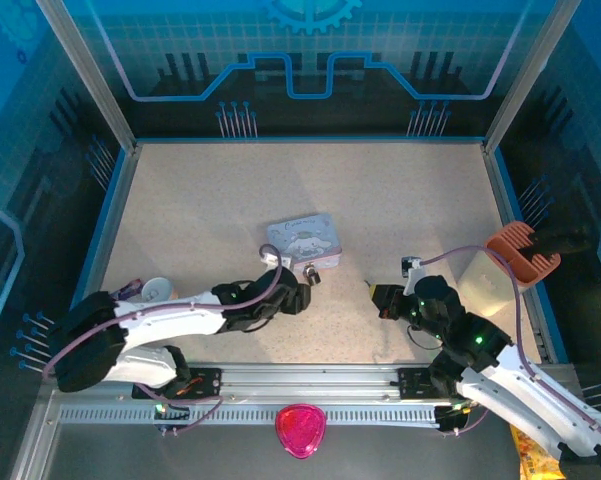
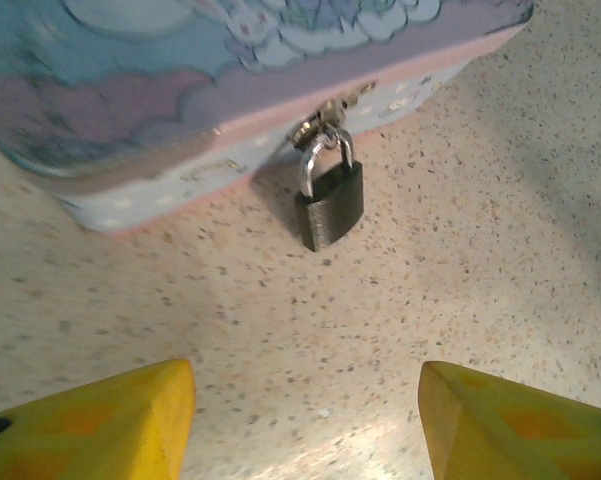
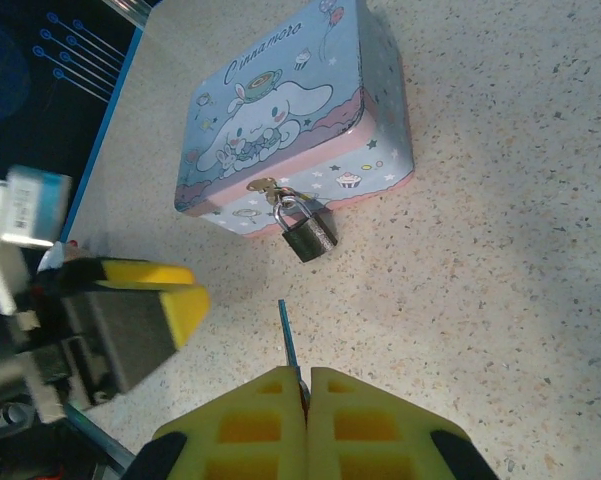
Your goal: Unlock a padlock with a key
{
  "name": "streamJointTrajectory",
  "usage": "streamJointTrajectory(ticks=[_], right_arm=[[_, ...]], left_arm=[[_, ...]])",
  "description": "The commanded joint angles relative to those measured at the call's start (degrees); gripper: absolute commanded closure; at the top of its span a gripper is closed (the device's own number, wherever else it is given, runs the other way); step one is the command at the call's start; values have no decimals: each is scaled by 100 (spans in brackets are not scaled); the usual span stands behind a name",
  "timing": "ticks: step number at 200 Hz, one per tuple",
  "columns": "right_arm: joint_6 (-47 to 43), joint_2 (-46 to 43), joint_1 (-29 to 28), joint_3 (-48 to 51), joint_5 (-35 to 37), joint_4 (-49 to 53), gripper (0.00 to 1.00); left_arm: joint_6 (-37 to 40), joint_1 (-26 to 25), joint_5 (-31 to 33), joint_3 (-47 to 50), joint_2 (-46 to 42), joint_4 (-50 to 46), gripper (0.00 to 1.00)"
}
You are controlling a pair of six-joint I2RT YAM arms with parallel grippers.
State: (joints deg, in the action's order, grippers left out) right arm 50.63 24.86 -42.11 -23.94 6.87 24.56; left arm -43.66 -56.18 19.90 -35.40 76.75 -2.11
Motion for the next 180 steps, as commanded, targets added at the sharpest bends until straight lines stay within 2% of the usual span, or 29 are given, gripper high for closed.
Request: streamJointTrajectory(ticks=[1, 38, 89, 121, 180], right_arm=[[95, -103, -88, 34, -20, -77, 100], [171, -472, -164, 159, 33, 38, 100], [197, -714, -177, 219, 21, 154, 100], [203, -755, -193, 206, 2, 194, 100], [255, -750, -212, 265, -37, 115, 100]], left_arm=[[-859, -45, 215, 27, 541, 1114, 37], [-914, -42, 554, -126, 1411, 1806, 34], [-925, -42, 983, -319, 2358, 2622, 35], [-855, 27, 1141, -565, 2641, 2590, 38], [-437, 281, 783, -714, 2901, 3121, 46]])
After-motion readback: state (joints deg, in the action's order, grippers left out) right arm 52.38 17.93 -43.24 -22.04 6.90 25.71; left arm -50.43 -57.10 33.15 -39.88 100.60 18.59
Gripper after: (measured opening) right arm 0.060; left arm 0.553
